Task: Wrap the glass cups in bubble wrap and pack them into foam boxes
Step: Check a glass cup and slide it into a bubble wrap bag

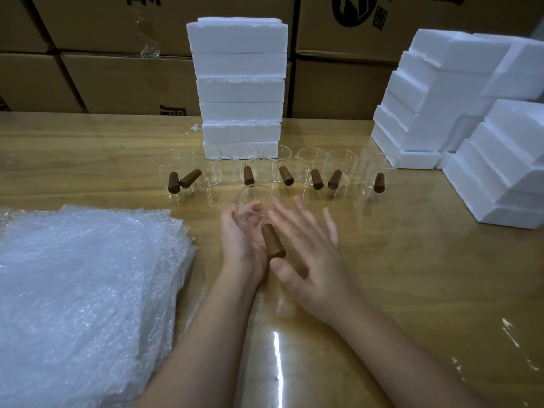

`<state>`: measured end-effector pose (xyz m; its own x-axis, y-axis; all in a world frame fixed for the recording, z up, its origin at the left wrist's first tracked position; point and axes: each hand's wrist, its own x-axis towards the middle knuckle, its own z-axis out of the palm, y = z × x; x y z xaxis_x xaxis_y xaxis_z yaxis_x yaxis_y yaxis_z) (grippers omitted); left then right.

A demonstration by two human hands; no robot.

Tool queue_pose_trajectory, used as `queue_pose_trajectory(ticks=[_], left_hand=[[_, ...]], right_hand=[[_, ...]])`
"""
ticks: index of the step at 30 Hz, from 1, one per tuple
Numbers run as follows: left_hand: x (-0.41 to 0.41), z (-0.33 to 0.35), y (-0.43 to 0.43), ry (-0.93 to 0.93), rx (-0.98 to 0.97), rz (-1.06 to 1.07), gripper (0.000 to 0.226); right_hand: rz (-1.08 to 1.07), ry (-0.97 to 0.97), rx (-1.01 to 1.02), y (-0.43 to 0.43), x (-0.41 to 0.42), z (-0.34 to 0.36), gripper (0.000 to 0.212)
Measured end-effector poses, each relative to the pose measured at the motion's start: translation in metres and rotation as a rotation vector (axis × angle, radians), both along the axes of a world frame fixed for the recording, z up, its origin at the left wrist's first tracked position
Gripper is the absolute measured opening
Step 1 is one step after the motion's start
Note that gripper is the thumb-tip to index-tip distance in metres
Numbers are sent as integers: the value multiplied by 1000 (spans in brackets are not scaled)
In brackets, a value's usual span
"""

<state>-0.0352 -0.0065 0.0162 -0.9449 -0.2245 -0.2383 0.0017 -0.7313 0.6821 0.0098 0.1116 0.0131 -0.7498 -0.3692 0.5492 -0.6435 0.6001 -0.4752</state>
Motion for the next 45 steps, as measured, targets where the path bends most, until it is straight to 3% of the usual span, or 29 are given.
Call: queue_pose_trajectory(ticks=[3, 7, 11, 16, 20, 27, 35, 40, 45], left_hand=[[-1, 1, 0, -27, -40, 17, 43], [2, 1, 7, -47, -236, 23, 43], [4, -2, 12, 17, -426, -76, 52], [4, -7, 16, 45, -563, -83, 41], [3, -8, 17, 33, -553, -113, 45], [1, -11, 17, 21, -455, -88, 31], [-2, -9, 8, 1, -216, -17, 35], [-1, -7, 1, 27, -77, 54, 27], [2, -9, 7, 116, -251, -83, 29]], right_hand=[[29, 34, 16, -3, 4, 1, 65], [57, 47, 0, -3, 5, 1, 60], [51, -32, -81, -1, 3, 3, 56], [13, -150, -204, 1, 0, 3, 52], [-6, -212, -285, -3, -1, 3, 49], [-24, -297, -361, -1, -8, -2, 52], [-9, -263, -263, 0, -6, -8, 58], [21, -139, -295, 0, -7, -12, 51], [7, -243, -497, 0, -11, -15, 58]])
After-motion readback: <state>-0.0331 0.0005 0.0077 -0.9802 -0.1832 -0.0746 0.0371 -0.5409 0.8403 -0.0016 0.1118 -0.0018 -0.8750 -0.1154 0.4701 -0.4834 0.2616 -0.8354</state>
